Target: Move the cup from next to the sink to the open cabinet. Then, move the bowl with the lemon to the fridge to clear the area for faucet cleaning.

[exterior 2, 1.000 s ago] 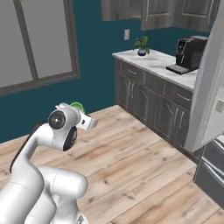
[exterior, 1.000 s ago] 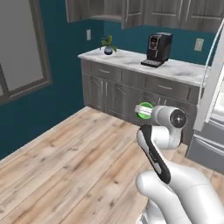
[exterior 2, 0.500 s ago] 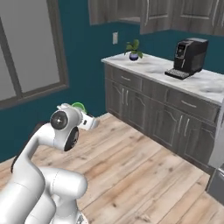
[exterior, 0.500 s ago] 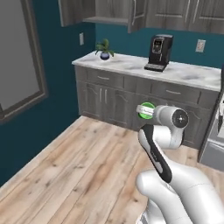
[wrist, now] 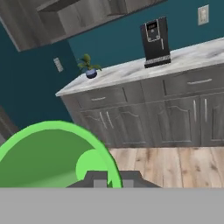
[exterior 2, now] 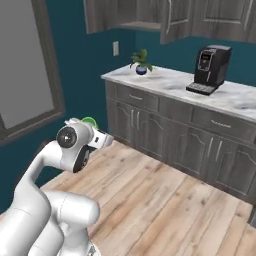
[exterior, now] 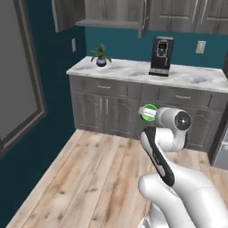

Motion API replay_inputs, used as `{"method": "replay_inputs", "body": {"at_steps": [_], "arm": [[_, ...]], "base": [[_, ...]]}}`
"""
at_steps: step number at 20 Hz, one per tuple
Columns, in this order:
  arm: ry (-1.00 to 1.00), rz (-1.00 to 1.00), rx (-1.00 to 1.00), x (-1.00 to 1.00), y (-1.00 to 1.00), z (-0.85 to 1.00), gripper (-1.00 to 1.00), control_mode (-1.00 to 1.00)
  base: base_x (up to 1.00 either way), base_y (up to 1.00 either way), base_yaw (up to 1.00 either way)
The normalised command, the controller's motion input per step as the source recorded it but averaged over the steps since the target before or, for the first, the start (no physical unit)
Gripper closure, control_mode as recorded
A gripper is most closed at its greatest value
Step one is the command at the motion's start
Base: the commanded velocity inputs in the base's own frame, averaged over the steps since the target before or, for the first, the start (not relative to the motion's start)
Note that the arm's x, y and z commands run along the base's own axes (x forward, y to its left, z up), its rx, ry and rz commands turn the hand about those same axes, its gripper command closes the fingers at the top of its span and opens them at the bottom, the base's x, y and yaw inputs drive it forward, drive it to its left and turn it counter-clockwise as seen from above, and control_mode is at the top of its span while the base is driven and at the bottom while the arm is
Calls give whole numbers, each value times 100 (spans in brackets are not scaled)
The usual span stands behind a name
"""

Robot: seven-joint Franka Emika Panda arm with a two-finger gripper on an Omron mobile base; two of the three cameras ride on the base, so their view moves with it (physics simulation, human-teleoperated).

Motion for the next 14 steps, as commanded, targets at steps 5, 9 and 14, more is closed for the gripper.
{"method": "replay_inputs", "body": {"at_steps": [5, 9, 14], "arm": [[0, 0, 0, 0, 0, 0, 100, 100], [0, 0, 0, 0, 0, 0, 100, 100], [0, 0, 0, 0, 0, 0, 100, 100]], "base": [[100, 96, -34], [100, 85, -37], [100, 68, -41]]}}
